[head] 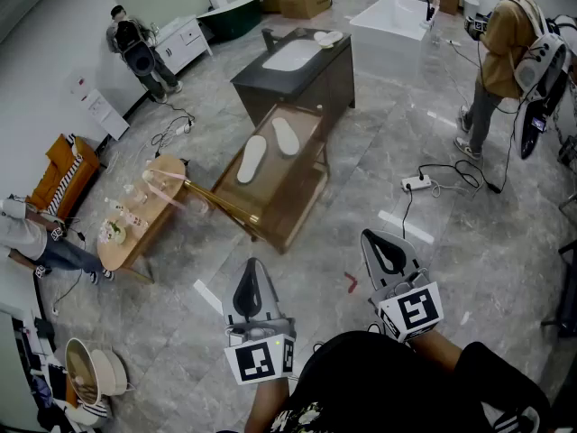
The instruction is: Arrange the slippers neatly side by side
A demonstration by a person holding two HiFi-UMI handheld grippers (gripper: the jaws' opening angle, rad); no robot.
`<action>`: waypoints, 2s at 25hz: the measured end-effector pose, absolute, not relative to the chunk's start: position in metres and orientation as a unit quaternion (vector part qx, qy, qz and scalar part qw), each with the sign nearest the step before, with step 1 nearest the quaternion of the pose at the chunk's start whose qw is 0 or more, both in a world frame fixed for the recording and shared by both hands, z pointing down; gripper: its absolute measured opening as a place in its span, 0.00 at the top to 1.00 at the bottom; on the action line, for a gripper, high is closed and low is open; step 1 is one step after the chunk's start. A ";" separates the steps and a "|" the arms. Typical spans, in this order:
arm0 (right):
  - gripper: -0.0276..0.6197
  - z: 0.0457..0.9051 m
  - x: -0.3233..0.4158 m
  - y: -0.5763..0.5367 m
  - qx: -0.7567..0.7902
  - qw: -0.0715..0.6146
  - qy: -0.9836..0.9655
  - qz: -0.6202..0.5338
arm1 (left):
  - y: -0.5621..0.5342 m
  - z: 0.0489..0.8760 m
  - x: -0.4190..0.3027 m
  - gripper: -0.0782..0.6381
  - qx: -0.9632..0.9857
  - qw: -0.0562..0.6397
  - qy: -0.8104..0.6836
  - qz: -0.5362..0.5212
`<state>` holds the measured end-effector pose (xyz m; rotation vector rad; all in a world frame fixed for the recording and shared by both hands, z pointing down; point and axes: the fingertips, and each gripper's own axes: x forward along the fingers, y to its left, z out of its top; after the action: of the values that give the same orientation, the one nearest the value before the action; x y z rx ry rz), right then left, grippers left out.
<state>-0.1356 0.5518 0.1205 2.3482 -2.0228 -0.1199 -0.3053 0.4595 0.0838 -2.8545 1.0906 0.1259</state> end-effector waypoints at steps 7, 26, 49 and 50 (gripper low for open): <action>0.96 0.124 -0.134 0.557 0.759 0.021 -0.649 -0.037 | 0.463 0.089 -0.302 0.89 -0.933 0.035 0.355 0.040; 0.96 0.138 -0.095 0.598 0.752 -0.008 -0.659 -0.017 | 0.504 0.105 -0.268 0.89 -0.931 0.022 0.364 0.028; 0.96 0.159 -0.076 0.621 0.745 -0.004 -0.667 -0.010 | 0.531 0.130 -0.252 0.89 -0.929 0.020 0.370 0.015; 0.96 0.159 -0.074 0.622 0.746 -0.004 -0.665 -0.010 | 0.530 0.130 -0.251 0.89 -0.929 0.020 0.369 0.016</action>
<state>-0.0742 0.6220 0.1590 2.3513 -2.0958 -0.0303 -0.2505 0.5302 0.1296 -2.8834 1.1437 0.0487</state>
